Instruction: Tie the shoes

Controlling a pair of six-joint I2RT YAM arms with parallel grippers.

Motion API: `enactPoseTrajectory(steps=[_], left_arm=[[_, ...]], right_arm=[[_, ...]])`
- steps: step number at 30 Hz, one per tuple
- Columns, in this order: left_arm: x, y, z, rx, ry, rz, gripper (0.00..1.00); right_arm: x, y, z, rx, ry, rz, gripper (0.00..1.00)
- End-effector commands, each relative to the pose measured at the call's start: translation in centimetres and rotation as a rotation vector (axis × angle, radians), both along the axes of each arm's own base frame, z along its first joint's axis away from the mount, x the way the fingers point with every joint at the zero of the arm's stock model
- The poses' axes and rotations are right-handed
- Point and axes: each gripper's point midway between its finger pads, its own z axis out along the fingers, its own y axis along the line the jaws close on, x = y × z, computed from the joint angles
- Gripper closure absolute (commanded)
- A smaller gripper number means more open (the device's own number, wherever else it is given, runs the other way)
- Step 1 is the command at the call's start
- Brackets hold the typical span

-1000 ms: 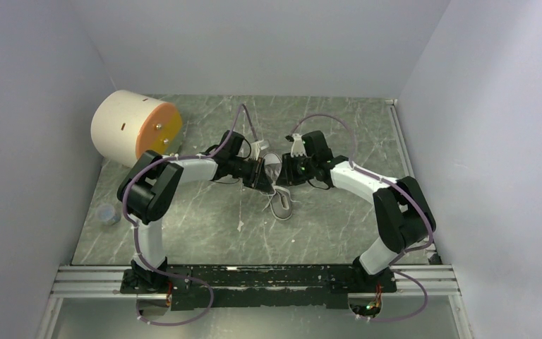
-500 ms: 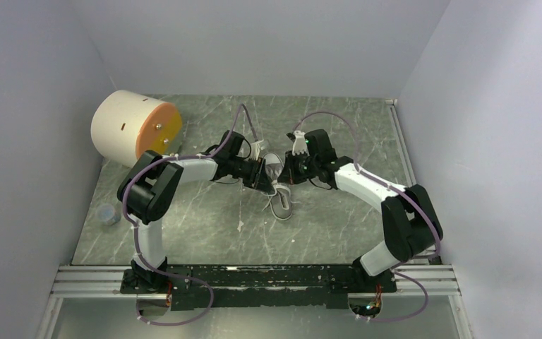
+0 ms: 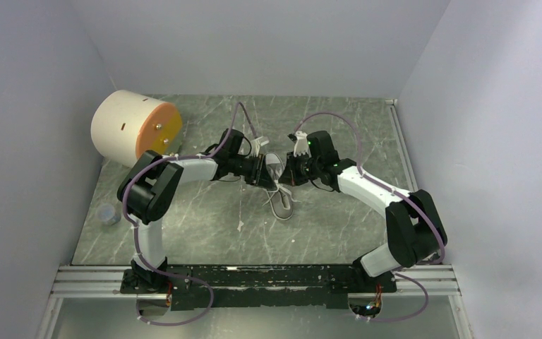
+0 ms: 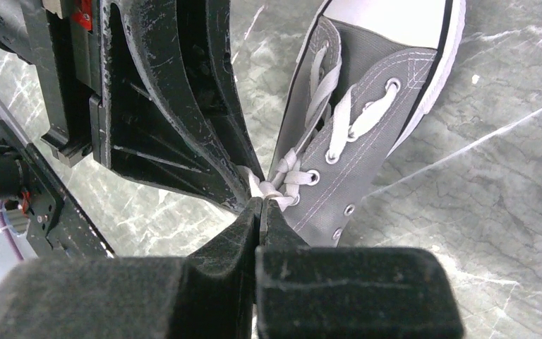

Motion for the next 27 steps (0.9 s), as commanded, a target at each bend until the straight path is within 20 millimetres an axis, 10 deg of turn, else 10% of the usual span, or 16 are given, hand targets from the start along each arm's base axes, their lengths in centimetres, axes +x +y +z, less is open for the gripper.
enactPoseTrajectory(steps=[1, 27], left_arm=[[0.3, -0.6, 1.1, -0.047, -0.026, -0.007, 0.81], [-0.4, -1.4, 1.4, -0.213, 0.057, 0.090, 0.95]], right_arm=[[-0.3, 0.1, -0.2, 0.001, -0.006, 0.017, 1.00], [-2.7, 2.9, -0.3, 0.067, 0.049, 0.211, 0.91]])
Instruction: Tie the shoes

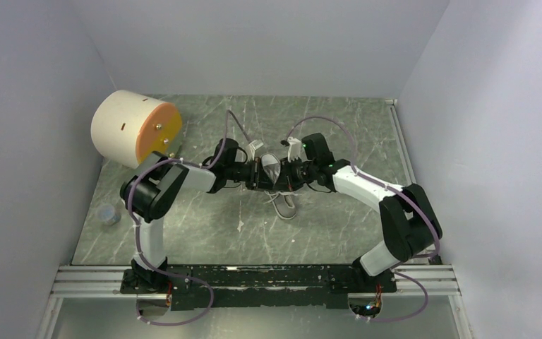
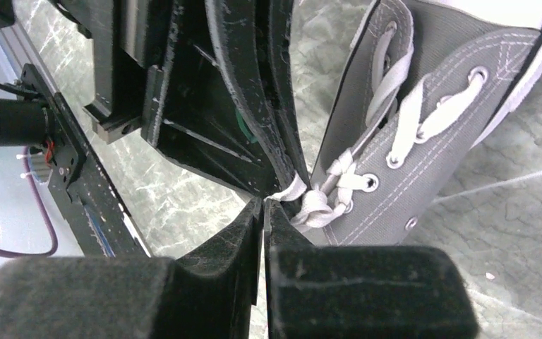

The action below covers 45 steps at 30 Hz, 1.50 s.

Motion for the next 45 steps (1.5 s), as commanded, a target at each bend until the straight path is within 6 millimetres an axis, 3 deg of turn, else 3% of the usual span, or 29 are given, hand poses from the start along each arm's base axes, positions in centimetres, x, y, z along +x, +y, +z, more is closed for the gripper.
enactPoseTrajectory(steps=[1, 7, 19, 26, 31, 36, 45], left_arm=[[0.1, -0.9, 1.6, -0.118, -0.027, 0.002, 0.95], [-0.4, -0.7, 1.1, -0.125, -0.008, 0.004, 0.95], [-0.5, -0.6, 0.8, -0.127, 0.000, 0.003, 0.95], [-0.8, -0.3, 1.6, -0.142, -0.007, 0.003, 0.95], [-1.0, 0.1, 1.5, -0.143, -0.001, -0.001, 0.95], [-0.9, 0.5, 1.2, -0.137, 0.006, 0.002, 0.95], [-0.9, 0.6, 1.4, -0.147, 0.009, -0.007, 0.95]], right_arm=[[-0.3, 1.3, 0.9, 0.024, -0.003, 0.066, 0.87], [0.7, 1.2, 2.9, 0.038, -0.029, 0.014, 0.72], [3.6, -3.8, 2.9, -0.008, -0.054, -0.219, 0.57], [2.3, -2.9, 0.9, -0.055, -0.043, -0.123, 0.56], [1.9, -4.2, -1.0, -0.141, -0.011, -0.143, 0.55], [1.1, -4.8, -1.2, -0.141, -0.013, -0.173, 0.50], [-0.2, -3.9, -1.3, -0.090, 0.019, -0.098, 0.52]])
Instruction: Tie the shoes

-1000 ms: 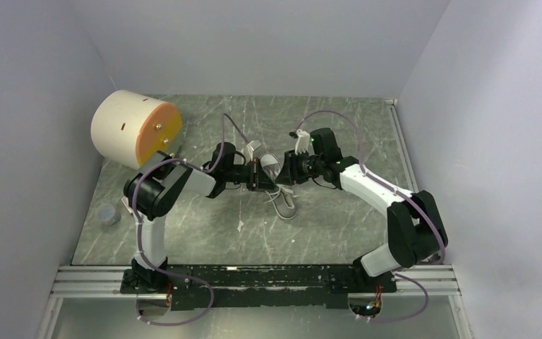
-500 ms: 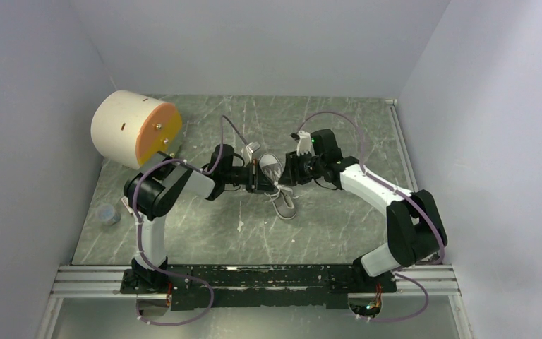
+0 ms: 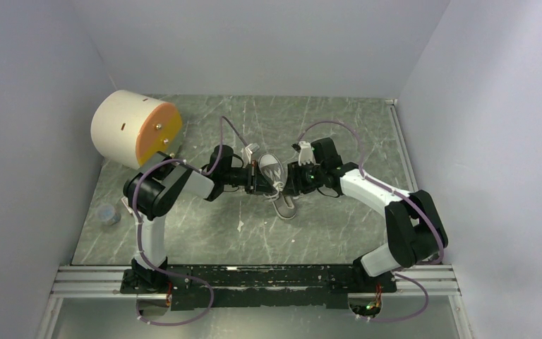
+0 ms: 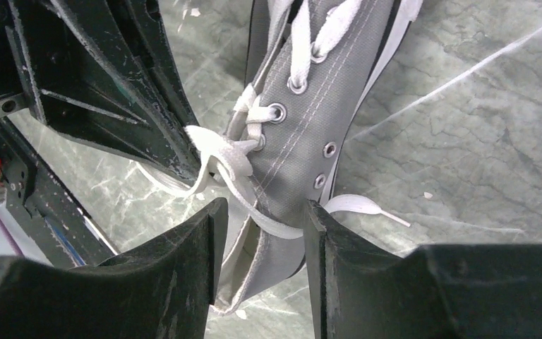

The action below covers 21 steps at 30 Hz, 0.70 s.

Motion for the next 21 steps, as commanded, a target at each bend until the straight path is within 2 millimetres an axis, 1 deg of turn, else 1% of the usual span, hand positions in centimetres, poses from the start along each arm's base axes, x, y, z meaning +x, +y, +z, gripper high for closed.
enactPoseTrajectory(steps=[1, 3, 4, 6, 8, 10, 11, 12, 14, 16, 19, 20, 21], left_arm=[[0.0, 0.1, 1.3, -0.046, -0.054, -0.025, 0.95], [0.0, 0.1, 1.3, -0.053, -0.053, -0.024, 0.95], [0.1, 0.1, 1.4, -0.057, -0.053, -0.024, 0.95], [0.1, 0.0, 1.6, -0.066, -0.052, -0.026, 0.95], [0.0, 0.2, 1.5, -0.056, -0.056, -0.027, 0.93], [-0.1, 0.5, 1.1, -0.024, -0.066, -0.026, 0.86], [-0.2, 0.6, 0.9, -0.009, -0.077, -0.033, 0.83], [-0.4, 0.8, 0.7, 0.010, -0.080, -0.041, 0.79], [-0.8, 1.2, 0.3, 0.043, -0.093, -0.056, 0.66], [-1.0, 1.6, 0.3, 0.065, -0.108, -0.066, 0.58], [-0.9, 2.4, 0.4, 0.097, -0.137, -0.071, 0.50], [-0.8, 2.7, 0.3, 0.116, -0.148, -0.071, 0.42], [-0.9, 3.1, 0.2, 0.144, -0.147, -0.076, 0.32]], right_arm=[[-0.5, 0.3, 0.8, 0.030, -0.016, 0.038, 0.52], [-0.5, 0.4, 0.7, 0.034, -0.015, 0.042, 0.52], [-0.5, 0.4, 0.6, 0.033, -0.014, 0.040, 0.54], [-0.3, 0.1, 0.3, 0.013, -0.006, 0.020, 0.65], [0.0, 0.2, 0.6, 0.010, -0.011, 0.014, 0.78], [0.3, 0.4, 1.5, 0.025, -0.030, 0.014, 0.89], [0.4, 0.5, 1.8, 0.033, -0.036, 0.017, 0.93], [0.4, 0.6, 2.1, 0.038, -0.038, 0.020, 0.95], [0.3, 0.5, 2.2, 0.036, -0.034, 0.028, 0.99], [0.1, 0.6, 2.2, 0.035, -0.029, 0.039, 1.00], [-0.1, 0.7, 2.1, 0.041, -0.020, 0.048, 1.00], [-0.1, 0.7, 2.2, 0.043, -0.022, 0.047, 1.00], [-0.2, 0.7, 2.3, 0.046, -0.026, 0.050, 1.00]])
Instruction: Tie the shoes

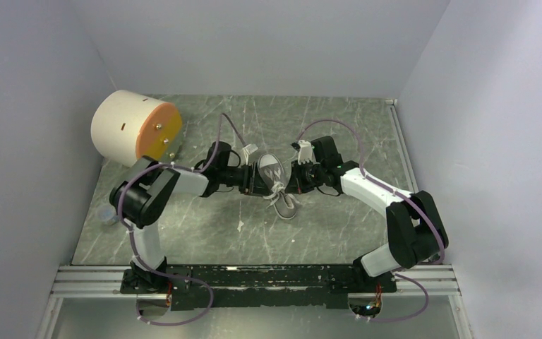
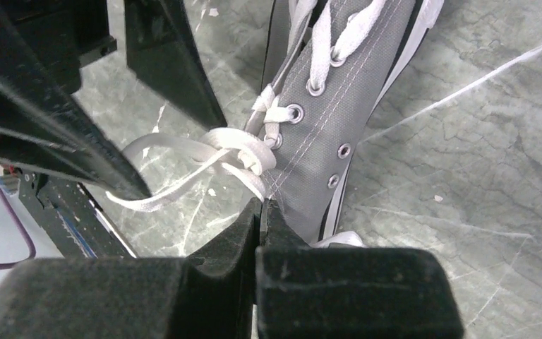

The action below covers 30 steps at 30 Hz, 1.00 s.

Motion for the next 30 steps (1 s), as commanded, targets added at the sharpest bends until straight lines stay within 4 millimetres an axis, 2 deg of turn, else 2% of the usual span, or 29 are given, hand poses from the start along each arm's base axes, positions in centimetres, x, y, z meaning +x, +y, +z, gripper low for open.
enactPoseTrajectory(steps=[1, 3, 8, 16, 19, 21, 23, 26, 30], left_arm=[[0.0, 1.8, 0.1, 0.084, -0.081, -0.037, 0.24], [0.3, 2.3, 0.1, 0.126, -0.113, -0.045, 0.18], [2.4, 3.0, 0.1, 0.231, -0.195, -0.039, 0.15], [5.8, 1.2, 2.5, 0.172, -0.250, 0.021, 0.15], [5.8, 0.4, 3.0, 0.120, -0.262, -0.003, 0.14], [5.1, -0.2, 3.1, 0.085, -0.259, -0.050, 0.04], [4.2, -0.9, 3.0, 0.069, -0.260, -0.107, 0.03], [3.1, -1.7, 2.3, 0.088, -0.281, -0.180, 0.04], [2.6, -1.8, 1.1, 0.112, -0.263, -0.203, 0.11]], right_arm=[[0.0, 0.4, 1.6, 0.029, -0.029, 0.025, 1.00], [-0.1, 0.5, 1.7, 0.034, -0.028, 0.031, 1.00], [-0.1, 0.6, 1.6, 0.041, -0.022, 0.037, 1.00], [0.0, 0.7, 1.6, 0.044, -0.017, 0.033, 1.00], [0.2, 0.8, 1.6, 0.044, -0.019, 0.031, 1.00], [0.3, 0.8, 1.7, 0.046, -0.024, 0.030, 1.00], [0.2, 0.8, 1.7, 0.045, -0.020, 0.033, 1.00], [0.3, 0.8, 1.6, 0.045, -0.018, 0.032, 1.00], [0.5, 0.8, 1.8, 0.044, -0.027, 0.023, 1.00]])
